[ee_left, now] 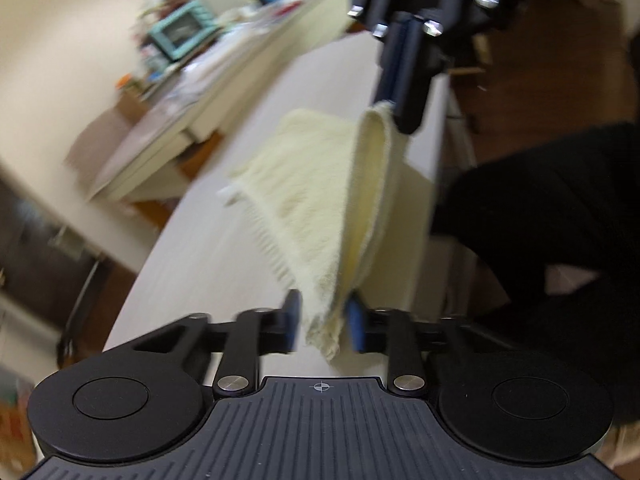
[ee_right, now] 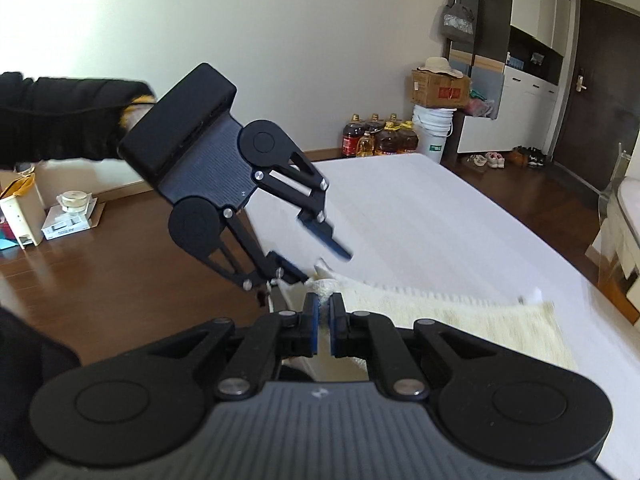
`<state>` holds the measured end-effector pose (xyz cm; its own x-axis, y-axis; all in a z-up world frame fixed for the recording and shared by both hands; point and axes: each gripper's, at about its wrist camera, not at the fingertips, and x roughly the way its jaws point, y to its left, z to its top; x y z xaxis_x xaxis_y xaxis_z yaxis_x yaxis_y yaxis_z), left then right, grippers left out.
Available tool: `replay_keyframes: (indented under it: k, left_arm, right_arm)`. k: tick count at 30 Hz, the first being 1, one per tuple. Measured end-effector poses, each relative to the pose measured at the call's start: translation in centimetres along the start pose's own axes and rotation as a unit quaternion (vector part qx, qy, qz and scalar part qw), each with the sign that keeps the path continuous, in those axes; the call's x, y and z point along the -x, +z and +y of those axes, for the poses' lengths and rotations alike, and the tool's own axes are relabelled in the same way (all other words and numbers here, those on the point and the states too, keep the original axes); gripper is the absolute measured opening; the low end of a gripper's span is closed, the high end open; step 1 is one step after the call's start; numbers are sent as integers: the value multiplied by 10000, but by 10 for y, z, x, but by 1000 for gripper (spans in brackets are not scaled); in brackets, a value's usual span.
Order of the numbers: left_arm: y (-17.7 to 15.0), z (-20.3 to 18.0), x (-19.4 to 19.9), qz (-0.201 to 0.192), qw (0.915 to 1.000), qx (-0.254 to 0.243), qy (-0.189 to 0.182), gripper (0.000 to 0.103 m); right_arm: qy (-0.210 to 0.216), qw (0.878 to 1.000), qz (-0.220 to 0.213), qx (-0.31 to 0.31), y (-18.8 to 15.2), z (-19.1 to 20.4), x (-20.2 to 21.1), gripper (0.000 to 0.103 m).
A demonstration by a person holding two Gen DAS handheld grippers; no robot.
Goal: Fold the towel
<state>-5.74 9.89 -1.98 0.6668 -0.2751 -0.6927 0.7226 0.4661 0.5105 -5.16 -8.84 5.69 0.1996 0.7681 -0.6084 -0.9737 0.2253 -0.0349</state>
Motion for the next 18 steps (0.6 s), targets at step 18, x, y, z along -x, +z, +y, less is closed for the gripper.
replay_keyframes:
  k: [18]
  left_arm:
    - [13, 9, -7, 329, 9964, -122, -773, 7]
  right_arm:
    - [-1520, 9838, -89, 950, -50, 76, -52, 40]
